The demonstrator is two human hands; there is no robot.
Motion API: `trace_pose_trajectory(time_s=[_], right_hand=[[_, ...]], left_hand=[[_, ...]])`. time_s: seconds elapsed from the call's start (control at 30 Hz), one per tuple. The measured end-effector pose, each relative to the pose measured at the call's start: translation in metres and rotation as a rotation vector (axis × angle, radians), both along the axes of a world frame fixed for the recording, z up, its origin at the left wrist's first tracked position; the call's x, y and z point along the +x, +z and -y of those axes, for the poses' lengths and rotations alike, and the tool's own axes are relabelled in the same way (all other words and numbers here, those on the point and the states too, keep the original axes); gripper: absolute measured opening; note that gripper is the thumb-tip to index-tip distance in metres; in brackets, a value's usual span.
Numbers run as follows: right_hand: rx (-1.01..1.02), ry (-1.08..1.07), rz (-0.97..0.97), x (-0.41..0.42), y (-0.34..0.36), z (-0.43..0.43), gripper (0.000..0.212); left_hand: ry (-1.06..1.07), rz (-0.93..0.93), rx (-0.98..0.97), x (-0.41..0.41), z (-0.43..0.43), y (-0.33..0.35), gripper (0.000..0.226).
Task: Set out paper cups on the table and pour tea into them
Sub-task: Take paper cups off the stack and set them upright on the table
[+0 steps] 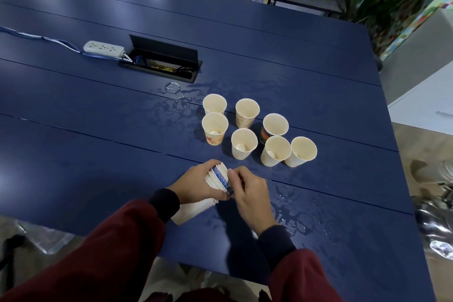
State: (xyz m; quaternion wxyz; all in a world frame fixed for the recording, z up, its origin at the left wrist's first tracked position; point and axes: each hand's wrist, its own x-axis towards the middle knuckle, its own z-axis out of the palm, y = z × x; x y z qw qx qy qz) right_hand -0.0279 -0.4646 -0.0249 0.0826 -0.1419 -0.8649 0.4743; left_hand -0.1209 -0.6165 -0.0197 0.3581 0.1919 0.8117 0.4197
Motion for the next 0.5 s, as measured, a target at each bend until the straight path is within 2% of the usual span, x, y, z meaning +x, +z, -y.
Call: trace_pose_trajectory(time_s=[0.2,0.37,0.5], right_hand=[[-0.041,0.003,0.014,-0.023,0.005,0.027,0.040],[0.197,0.012,-0.019,-0.050,0.025,0.058,0.039],[0.315,-0.174,-0.081,-0.079,0.044,0.076,0.037]], left_hand=[[0.053,0.016,0.099,-0.017,0.030,0.009,0.056],[0.071,0.027,0.119,-0.037,0.063,0.021,0.053],[0.050,-0.086,0.016,-0.059,0.093,0.026,0.063]])
